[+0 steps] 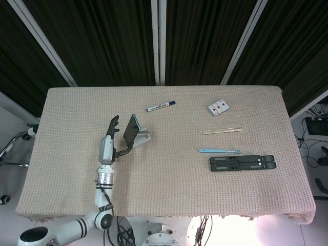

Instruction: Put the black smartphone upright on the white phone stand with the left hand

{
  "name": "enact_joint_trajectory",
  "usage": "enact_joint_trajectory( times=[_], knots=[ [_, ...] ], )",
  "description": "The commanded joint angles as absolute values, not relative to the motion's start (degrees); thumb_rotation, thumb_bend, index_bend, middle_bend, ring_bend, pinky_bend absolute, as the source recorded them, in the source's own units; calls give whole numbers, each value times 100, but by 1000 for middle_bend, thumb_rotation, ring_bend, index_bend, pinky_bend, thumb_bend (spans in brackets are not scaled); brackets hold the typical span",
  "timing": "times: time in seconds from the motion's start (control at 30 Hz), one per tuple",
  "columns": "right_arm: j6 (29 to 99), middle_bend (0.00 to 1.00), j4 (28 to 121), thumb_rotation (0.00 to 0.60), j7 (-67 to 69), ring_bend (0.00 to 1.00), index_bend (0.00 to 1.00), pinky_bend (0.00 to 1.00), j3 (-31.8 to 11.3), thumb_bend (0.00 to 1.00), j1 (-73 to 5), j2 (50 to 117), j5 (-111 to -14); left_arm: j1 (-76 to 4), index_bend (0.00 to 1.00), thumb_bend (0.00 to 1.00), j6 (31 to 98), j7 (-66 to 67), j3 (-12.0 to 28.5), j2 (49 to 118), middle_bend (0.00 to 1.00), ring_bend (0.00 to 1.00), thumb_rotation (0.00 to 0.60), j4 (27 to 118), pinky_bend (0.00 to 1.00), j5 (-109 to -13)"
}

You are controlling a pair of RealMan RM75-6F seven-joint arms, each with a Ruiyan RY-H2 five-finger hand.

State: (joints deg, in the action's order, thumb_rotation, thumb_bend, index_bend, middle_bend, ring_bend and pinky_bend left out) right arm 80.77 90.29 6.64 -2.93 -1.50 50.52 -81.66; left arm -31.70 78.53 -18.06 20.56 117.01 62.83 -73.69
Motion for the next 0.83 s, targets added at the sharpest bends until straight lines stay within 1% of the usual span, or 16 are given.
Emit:
enact_joint_trajectory(
  times=[0.03,0.13,0.23,0.27,0.3,0.33,0.37,0.4,0.47,0.53,0.57,0.6,0.63,0.67,0.83],
  knots=[
    [8135,0,9019,600,684,0,0,0,-294,242,-123,5044,-8189,-2909,34,231,8001,-1604,1927,11156,33,117,600,6645,258,-7489],
    [8182,0,8978,600,723,0,0,0,-299,242,-105,5045,-8203,-2657,34,196,7924,-1478,1753,10341,45,116,600,7151,258,-7598],
    [8245,0,8922,600,735,0,0,0,-287,242,-87,5071,-8268,-2394,34,109,7674,-1248,1442,9108,68,117,600,7784,259,-7798],
    [8291,0,8893,600,732,0,0,0,-284,242,-77,5098,-8306,-2294,35,86,7578,-1119,1304,8593,81,117,600,8019,259,-7885],
    [8333,0,8866,600,729,0,0,0,-282,242,-67,5122,-8337,-2223,36,72,7502,-993,1195,8214,94,117,600,8187,259,-7943],
    [8381,0,8836,600,729,0,0,0,-282,242,-57,5151,-8370,-2151,37,65,7447,-839,1093,7863,100,117,587,8342,260,-7987],
    [8457,0,8785,600,738,0,0,0,-284,240,-41,5200,-8419,-2057,41,62,7413,-599,961,7445,102,117,541,8513,259,-8049],
    [8521,0,8736,600,745,0,0,0,-287,235,-30,5241,-8461,-1994,45,62,7395,-414,864,7178,102,117,488,8615,259,-8093],
    [8701,0,8565,600,714,0,0,0,-285,224,7,5374,-8581,-1814,52,61,7410,133,620,6661,102,114,303,8773,249,-8165],
    [8839,0,8403,600,616,0,0,0,-275,214,47,5514,-8656,-1653,53,61,7451,500,425,6381,98,102,154,8873,236,-8191],
    [8906,0,8310,600,547,0,0,0,-268,211,71,5609,-8683,-1536,52,61,7497,637,316,6261,95,97,114,8932,234,-8182],
    [8927,0,8263,600,510,0,0,0,-258,210,86,5669,-8690,-1447,52,61,7544,668,249,6203,90,92,58,8965,231,-8171],
    [8927,0,8228,600,490,0,0,0,-246,209,97,5730,-8687,-1336,52,60,7631,636,177,6161,85,89,22,8973,229,-8182],
    [8915,0,8208,600,481,0,0,0,-242,209,97,5767,-8681,-1255,52,59,7727,584,139,6156,82,88,8,8945,228,-8209],
    [8795,0,8161,600,439,0,0,0,-226,209,60,5900,-8655,-931,52,61,8290,292,33,6300,70,87,0,8569,223,-8498]
  ],
)
